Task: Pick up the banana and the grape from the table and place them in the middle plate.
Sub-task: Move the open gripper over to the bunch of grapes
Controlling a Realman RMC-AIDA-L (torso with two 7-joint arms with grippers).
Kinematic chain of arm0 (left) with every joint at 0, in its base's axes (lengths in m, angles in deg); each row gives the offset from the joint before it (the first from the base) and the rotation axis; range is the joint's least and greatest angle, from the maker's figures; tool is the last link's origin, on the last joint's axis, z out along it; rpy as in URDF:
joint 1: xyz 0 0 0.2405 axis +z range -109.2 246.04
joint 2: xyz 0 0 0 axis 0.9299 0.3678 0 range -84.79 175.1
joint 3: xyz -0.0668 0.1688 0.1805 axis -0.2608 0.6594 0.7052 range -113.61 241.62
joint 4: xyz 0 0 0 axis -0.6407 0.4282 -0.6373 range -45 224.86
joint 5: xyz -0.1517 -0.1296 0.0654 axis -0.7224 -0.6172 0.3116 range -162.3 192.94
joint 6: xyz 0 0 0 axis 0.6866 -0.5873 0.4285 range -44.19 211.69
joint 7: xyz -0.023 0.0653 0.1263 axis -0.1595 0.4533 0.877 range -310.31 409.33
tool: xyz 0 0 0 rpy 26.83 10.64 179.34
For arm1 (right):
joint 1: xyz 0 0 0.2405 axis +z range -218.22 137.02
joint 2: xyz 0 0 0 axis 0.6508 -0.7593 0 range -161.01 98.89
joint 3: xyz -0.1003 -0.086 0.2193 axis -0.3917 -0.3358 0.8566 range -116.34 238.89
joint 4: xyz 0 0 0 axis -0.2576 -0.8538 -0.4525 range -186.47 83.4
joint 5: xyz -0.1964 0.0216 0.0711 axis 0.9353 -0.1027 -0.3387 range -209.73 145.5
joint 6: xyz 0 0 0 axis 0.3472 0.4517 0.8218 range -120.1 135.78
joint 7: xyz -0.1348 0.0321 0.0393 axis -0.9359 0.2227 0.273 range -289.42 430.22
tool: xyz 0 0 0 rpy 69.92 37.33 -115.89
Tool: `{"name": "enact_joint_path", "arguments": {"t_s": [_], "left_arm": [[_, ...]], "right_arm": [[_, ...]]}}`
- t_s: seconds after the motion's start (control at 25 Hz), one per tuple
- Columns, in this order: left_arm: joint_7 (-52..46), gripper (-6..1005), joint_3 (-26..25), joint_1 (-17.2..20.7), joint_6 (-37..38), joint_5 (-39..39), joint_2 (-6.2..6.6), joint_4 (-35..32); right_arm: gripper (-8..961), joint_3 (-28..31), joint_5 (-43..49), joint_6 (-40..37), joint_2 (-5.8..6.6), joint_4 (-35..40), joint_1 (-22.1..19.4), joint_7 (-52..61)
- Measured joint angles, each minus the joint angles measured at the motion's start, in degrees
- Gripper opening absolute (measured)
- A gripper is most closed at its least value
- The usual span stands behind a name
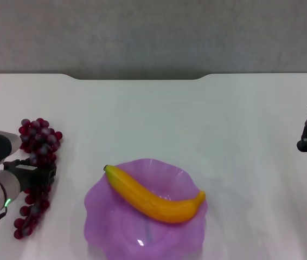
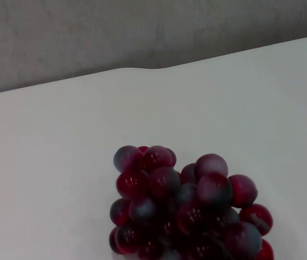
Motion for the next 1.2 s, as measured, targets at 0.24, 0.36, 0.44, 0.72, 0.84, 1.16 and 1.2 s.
{"name": "enact_joint_path", "arguments": {"t_s": [0.24, 0.36, 0.44, 0.72, 0.84, 1.16, 1.2], "left_arm": [[0.0, 552, 0.0, 0.0, 0.0, 0.0, 0.0, 0.0], [0.0, 535, 0.0, 0.0, -0.1, 0.0, 0.0, 0.0], [0.0, 526, 0.0, 0.0, -0.1, 0.0, 0.0, 0.0], [0.0, 500, 0.3, 0.0, -1.0, 0.1, 0.07, 0.6], [0.0, 490, 0.1, 0.0, -1.1, 0.0, 0.08, 0.7], [0.0, 468, 0.0, 0.1, -1.5, 0.0, 0.09, 0.8], [0.0, 465, 0.0, 0.0, -1.5, 0.0, 0.09, 0.8]], "right_arm": [[0, 0.0, 0.0, 0.0, 0.0, 0.0, 0.0, 0.0], [0, 0.0, 0.0, 0.1, 0.0, 0.0, 0.0, 0.0], [0, 0.0, 0.0, 0.1, 0.0, 0.0, 0.0, 0.0], [-1, 0.0, 0.0, 0.1, 0.0, 0.1, 0.0, 0.0], [-1, 0.0, 0.0, 0.1, 0.0, 0.1, 0.0, 0.0], [0, 0.0, 0.0, 0.1, 0.0, 0.1, -0.1, 0.0], [0, 0.0, 0.0, 0.1, 0.0, 0.1, -0.1, 0.0]]}}
